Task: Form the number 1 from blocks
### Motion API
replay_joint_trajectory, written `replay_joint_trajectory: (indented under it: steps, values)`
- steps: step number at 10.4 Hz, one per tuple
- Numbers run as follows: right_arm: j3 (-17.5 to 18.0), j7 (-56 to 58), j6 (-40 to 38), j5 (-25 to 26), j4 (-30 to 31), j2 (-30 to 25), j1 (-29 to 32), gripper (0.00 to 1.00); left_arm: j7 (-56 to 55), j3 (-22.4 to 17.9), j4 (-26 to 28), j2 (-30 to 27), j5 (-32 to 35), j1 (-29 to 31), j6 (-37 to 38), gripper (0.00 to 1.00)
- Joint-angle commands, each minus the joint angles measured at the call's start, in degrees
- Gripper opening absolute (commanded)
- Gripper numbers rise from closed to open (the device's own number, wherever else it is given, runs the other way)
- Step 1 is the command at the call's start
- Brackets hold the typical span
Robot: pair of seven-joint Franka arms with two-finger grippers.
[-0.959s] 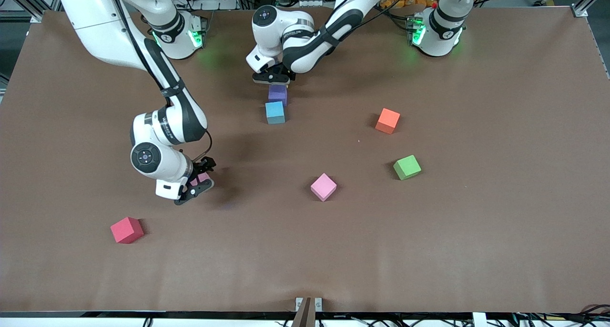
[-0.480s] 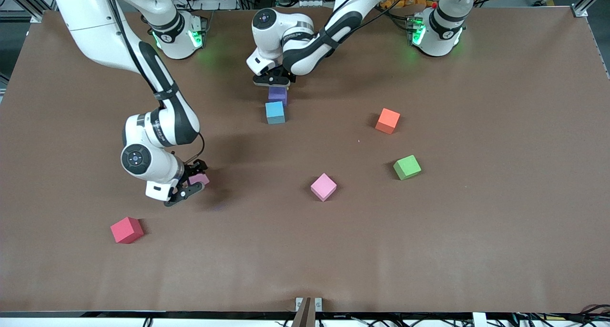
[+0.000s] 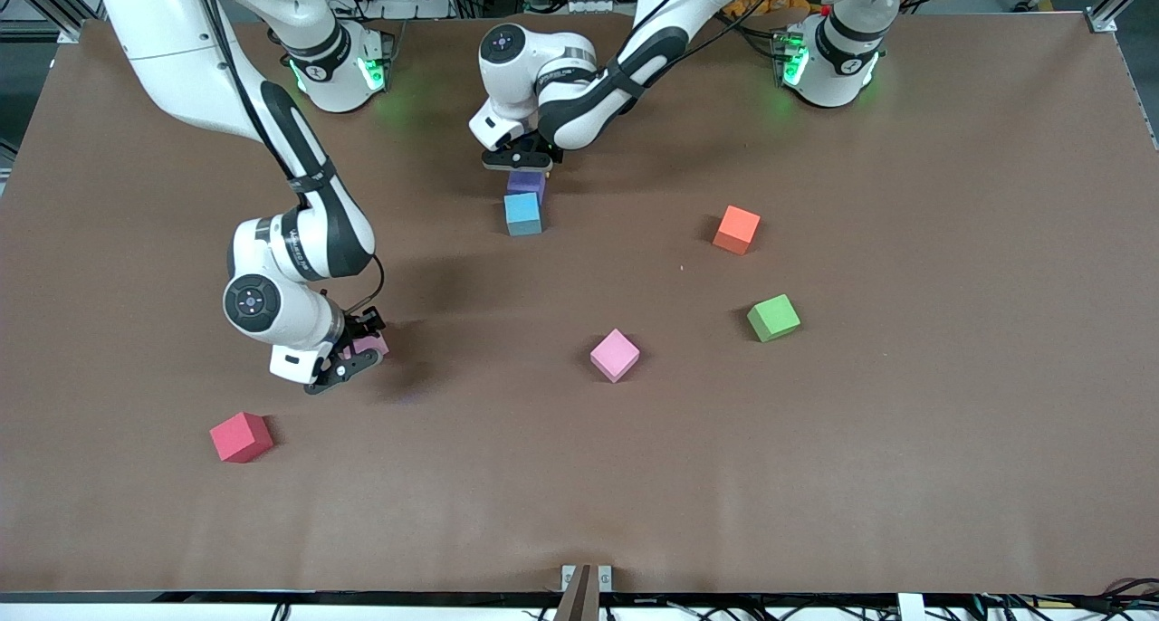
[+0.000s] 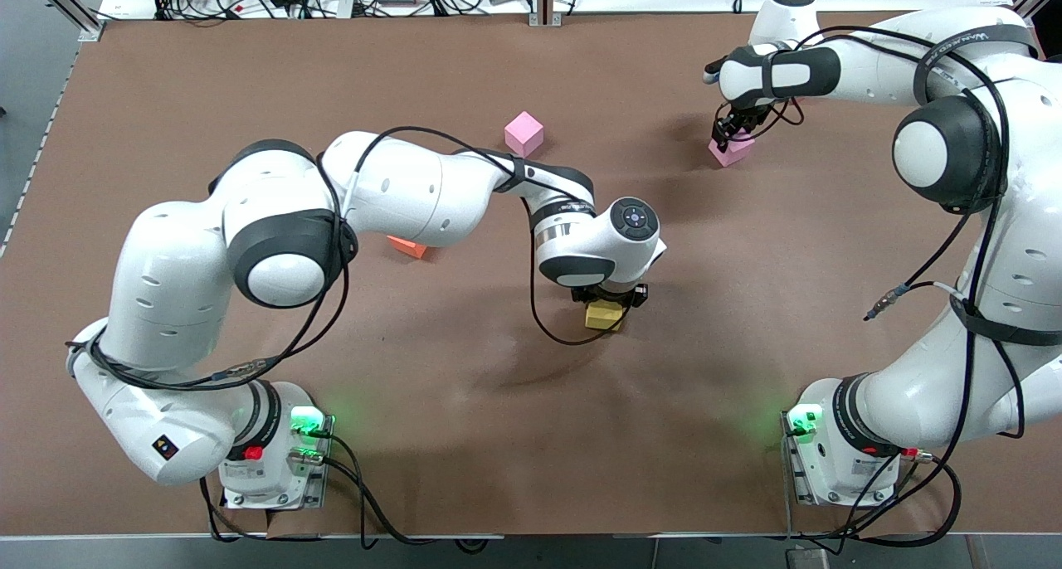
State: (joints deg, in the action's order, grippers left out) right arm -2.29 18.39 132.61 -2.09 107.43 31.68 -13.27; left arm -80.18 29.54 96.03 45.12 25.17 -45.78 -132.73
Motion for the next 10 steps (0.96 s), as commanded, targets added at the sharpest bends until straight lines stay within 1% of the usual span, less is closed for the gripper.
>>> replay_joint_trajectory:
  steps: [1,2,3,6,8,10]
  values:
    - [-0.17,-0.55,-0.59,-0.72,0.5,-3.54,0.53,0.58,0.2,-0.44,-1.99,0.93,0.85,-0.89,1.07,0.0]
    - [-0.78,-0.64,-2.6,-1.59,0.15,-4.25,0.53,0.58,-0.07,-0.53,-1.99,0.93,0.59,-0.8,1.07,0.12]
    - [-1.48,-0.64,-3.84,-2.99,-0.2,-4.6,0.53,0.58,-0.24,-0.62,-1.99,0.93,0.93,-0.8,1.07,0.99]
    - [-1.49,-1.25,-5.43,-5.72,-0.65,-5.92,0.35,0.59,-1.12,-0.97,-1.99,0.59,1.03,-0.8,1.07,1.0]
    - [-1.49,-3.0,-6.3,-6.08,-0.65,-6.19,0.09,0.59,-3.14,-0.97,-1.9,-0.64,1.29,-0.8,1.07,1.0]
    - [-1.49,-6.16,-7.27,-6.08,-0.65,-6.63,-0.35,0.59,-4.28,-0.71,-1.99,-2.66,1.2,-0.89,4.57,1.0]
